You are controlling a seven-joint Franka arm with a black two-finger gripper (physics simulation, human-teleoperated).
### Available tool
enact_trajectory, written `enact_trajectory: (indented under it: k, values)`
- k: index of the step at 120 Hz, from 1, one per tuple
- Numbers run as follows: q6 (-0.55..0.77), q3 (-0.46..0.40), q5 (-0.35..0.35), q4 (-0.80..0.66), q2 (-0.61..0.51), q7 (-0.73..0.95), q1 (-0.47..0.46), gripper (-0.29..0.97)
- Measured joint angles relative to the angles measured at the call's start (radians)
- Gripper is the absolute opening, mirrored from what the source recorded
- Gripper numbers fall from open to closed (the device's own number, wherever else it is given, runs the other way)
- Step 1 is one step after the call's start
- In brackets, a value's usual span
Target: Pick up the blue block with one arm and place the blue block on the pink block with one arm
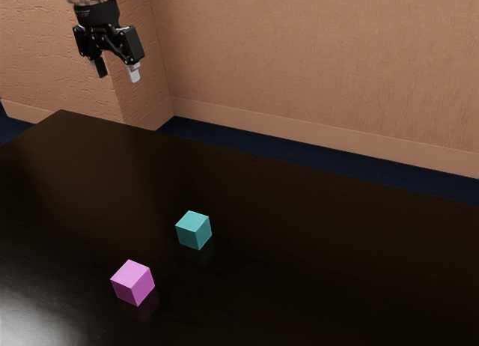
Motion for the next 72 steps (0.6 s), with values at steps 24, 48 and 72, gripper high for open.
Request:
enact_trajectory:
  k: [24, 48, 72]
  values:
    - [0.001, 0.000, 0.000, 0.000, 0.000, -0.001, 0.000, 0.68]
    - [-0.071, -0.308, 0.252, 0.249, -0.067, -0.002, 0.057, 0.68]
    - [-0.098, -0.150, 0.258, 0.228, 0.343, -0.018, -0.005, 0.68]
